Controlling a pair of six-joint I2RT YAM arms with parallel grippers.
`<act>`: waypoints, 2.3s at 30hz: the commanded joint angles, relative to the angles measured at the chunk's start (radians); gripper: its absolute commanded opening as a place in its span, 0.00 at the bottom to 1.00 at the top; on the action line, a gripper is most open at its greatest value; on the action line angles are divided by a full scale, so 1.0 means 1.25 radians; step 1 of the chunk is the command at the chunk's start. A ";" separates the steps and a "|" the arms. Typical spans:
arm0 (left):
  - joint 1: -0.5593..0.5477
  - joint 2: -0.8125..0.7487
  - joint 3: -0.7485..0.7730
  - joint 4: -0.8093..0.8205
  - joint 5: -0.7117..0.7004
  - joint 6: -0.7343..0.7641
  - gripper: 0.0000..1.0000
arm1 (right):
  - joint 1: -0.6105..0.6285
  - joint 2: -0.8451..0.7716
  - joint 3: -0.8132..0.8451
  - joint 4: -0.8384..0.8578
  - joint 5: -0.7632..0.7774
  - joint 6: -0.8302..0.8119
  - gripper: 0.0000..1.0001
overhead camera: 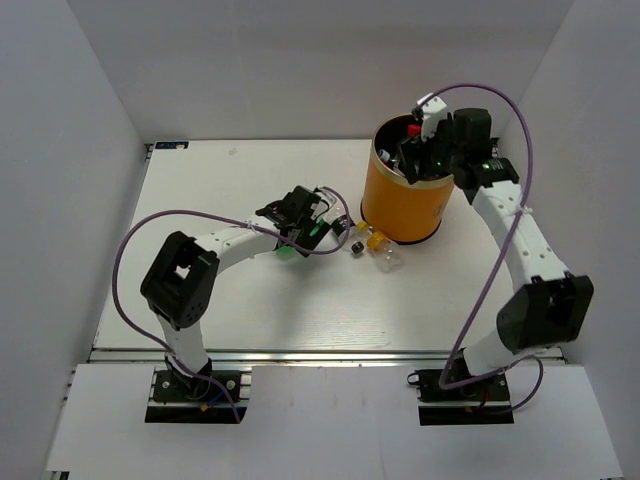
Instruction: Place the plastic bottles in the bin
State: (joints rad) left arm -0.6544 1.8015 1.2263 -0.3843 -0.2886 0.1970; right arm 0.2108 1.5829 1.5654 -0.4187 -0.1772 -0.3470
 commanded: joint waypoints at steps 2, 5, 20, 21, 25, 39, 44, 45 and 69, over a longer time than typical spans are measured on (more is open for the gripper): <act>0.009 0.018 0.046 0.004 -0.019 0.019 0.99 | -0.012 -0.165 -0.124 0.071 -0.115 0.025 0.90; 0.017 0.057 0.063 0.004 -0.001 0.028 0.99 | -0.014 -0.259 -0.201 0.069 -0.162 0.030 0.90; 0.014 0.065 0.131 -0.104 0.053 -0.007 0.21 | -0.015 -0.534 -0.450 0.011 -0.214 -0.029 0.89; 0.006 0.039 0.138 -0.104 0.065 -0.016 0.19 | -0.014 -0.540 -0.473 0.002 -0.212 -0.037 0.87; -0.002 -0.079 0.192 -0.112 0.181 -0.043 0.13 | -0.014 -0.576 -0.538 -0.016 -0.229 -0.073 0.48; -0.036 0.020 0.660 -0.018 0.487 -0.176 0.12 | -0.013 -0.653 -0.673 -0.033 -0.199 -0.119 0.36; -0.051 0.084 0.676 0.138 0.538 -0.263 0.15 | -0.014 -0.669 -0.683 -0.030 -0.199 -0.118 0.40; -0.051 0.096 0.687 0.165 0.545 -0.275 0.18 | -0.013 -0.669 -0.685 -0.030 -0.201 -0.118 0.43; -0.073 0.083 0.721 0.140 0.257 -0.320 1.00 | 0.006 -0.587 -0.721 0.019 -0.220 -0.201 0.80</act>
State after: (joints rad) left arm -0.7418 2.1193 2.1849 -0.1432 0.1696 -0.2375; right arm 0.2050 0.8249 0.6796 -0.4541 -0.4297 -0.5396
